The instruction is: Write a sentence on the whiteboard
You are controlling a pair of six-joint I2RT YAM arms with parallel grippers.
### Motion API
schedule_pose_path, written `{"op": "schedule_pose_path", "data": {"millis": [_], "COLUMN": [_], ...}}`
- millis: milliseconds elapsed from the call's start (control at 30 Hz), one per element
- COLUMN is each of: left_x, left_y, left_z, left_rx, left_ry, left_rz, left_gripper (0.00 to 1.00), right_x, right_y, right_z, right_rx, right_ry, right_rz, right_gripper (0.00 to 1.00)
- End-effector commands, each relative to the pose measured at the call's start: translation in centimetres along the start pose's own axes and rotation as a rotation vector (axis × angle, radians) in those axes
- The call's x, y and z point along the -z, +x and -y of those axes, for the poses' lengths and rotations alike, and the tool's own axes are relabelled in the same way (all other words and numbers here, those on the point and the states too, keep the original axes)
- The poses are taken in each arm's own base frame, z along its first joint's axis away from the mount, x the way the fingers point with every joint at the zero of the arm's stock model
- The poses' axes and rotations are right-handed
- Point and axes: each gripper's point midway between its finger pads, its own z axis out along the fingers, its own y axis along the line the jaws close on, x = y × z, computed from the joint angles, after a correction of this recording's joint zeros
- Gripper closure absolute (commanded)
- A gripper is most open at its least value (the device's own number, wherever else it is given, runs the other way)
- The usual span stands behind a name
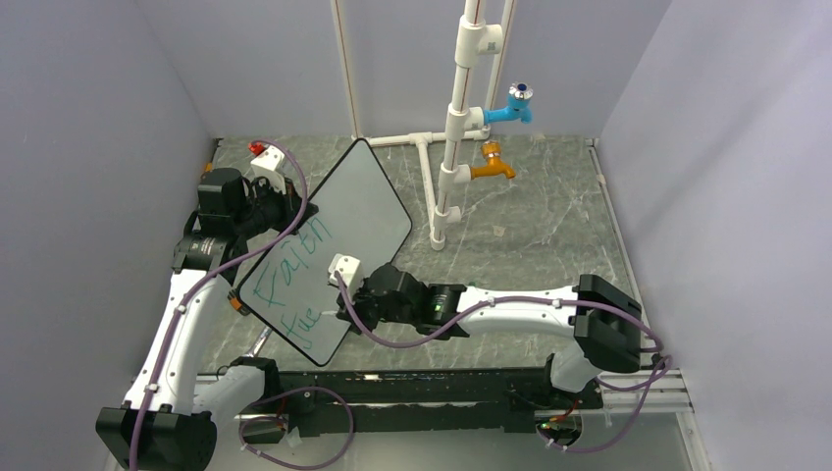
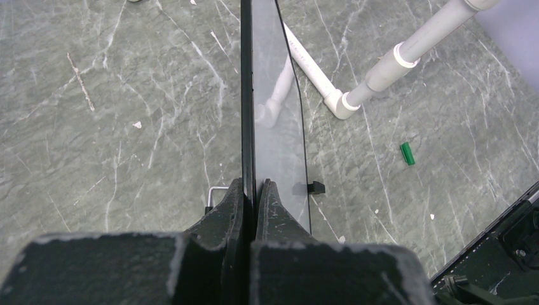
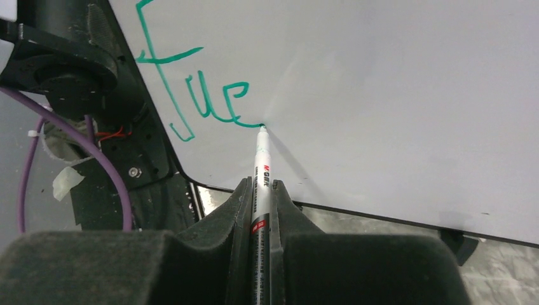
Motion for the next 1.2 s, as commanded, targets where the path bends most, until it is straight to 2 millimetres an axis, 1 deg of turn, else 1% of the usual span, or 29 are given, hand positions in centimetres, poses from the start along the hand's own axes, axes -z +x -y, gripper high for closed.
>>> {"op": "schedule_pose_path", "data": {"millis": [0,167,300,533,733,833,967,1167], "left_x": [-0.1,0.0,0.0,0.1,0.1,0.1,0.2,0.1], "left_y": [3.0,2.9,2.9,2.8,2.8,2.8,2.7,2.7], "left_z": [-2.3,-2.3,-2.2,-2.2,-2.1,-2.1,-2.0,-1.9], "left_rx": [-0.083,-0.086,-0.085,-0.087,-0.088,-0.087,-0.089,-0.086], "left_ry": [-0.091,-0.091,-0.089,-0.088,-0.087,-0.083,-0.083,-0.077], "left_rz": [-0.098,-0.092,-0.094,-0.090,-0.087,-0.088,-0.081,-0.082], "left_gripper": [1.00,1.00,1.00,1.00,1.00,1.00,1.00,1.00], "right_x": [1.4,2.8,3.5,3.1,3.0,3.0,3.1,3.4], "right_y": [-3.8,-5.0,-5.4,-4.8,-5.2,-5.1,-5.0,-5.4], "right_z": [1.6,1.6,1.6,1.6,1.5,1.2,1.2,1.2], "right_rx": [0.015,0.015,0.010,0.002,0.010,0.019,0.010,0.014], "right_ry": [0.083,0.089,0.091,0.077,0.047,0.007,-0.036,-0.062], "right_rz": [0.103,0.133,0.152,0.143,0.159,0.166,0.180,0.201], "right_gripper": [1.00,1.00,1.00,1.00,1.00,1.00,1.00,1.00]}}
